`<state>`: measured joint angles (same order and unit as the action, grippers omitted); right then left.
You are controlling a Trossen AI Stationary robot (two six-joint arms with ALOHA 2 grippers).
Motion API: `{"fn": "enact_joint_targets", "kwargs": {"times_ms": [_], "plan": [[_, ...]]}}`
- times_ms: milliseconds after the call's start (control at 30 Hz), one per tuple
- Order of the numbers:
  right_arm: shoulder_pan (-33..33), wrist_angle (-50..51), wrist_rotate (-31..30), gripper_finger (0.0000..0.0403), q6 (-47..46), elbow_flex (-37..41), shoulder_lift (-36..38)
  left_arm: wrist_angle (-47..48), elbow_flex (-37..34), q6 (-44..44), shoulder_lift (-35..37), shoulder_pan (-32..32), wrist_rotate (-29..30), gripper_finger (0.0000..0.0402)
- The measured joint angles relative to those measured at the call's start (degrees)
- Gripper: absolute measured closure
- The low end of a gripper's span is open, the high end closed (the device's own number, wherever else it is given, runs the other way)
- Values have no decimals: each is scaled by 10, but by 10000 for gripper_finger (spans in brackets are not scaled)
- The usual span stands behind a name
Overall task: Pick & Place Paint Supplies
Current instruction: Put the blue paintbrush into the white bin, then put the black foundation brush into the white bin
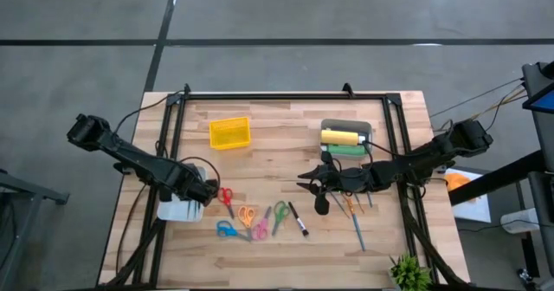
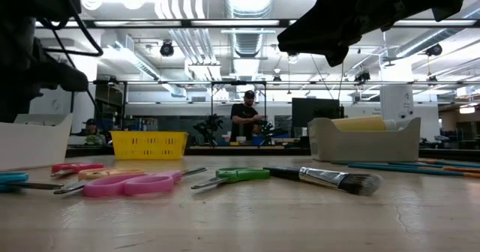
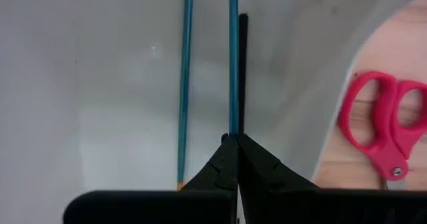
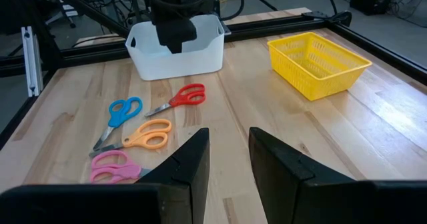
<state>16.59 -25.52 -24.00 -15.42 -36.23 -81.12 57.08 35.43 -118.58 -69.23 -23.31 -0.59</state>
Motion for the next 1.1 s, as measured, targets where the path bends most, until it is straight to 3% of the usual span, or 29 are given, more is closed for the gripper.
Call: {"fn": "enact_joint_targets", "kwargs": {"times_ms": [533,867,1100], "plan": [[0,0,0,300,0,0,0,-16,-21,-13,0,0,-5,396],[0,0,0,300,0,0,0,-20,-21,-2,0,0,-5,331],[0,0,0,300,0,0,0,-20,-21,1,0,0,-5,324]]}}
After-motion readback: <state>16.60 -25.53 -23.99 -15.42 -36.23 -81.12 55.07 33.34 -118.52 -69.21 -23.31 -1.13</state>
